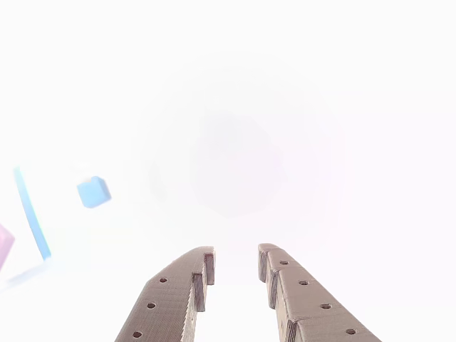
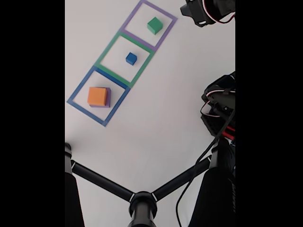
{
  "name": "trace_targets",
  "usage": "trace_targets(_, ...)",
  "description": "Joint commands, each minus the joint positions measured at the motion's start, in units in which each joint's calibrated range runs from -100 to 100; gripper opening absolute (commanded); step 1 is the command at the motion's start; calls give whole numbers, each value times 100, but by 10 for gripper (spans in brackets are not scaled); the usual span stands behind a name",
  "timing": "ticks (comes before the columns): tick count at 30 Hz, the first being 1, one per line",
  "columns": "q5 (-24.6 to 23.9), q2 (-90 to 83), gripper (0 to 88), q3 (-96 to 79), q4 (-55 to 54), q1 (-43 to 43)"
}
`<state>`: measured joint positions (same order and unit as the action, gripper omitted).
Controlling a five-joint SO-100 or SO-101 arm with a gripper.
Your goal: Tower of hanoi
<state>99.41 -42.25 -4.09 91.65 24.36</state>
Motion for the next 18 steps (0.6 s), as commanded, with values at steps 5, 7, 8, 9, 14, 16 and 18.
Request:
trace_targets(5,59,-26,61,-200,-331,537)
trace_targets(7,59,-74,96,-645,-744,613)
trace_targets(8,59,-90,124,-891,-995,642)
trace_targets(9,59,-115,137,-1118,-1222,671)
trace_targets(14,59,-139,220,-2073,-2226,700)
trace_targets(16,59,-139,240,-2427,-2607,690)
trace_targets(18,59,-147,259,-2782,-3011,671)
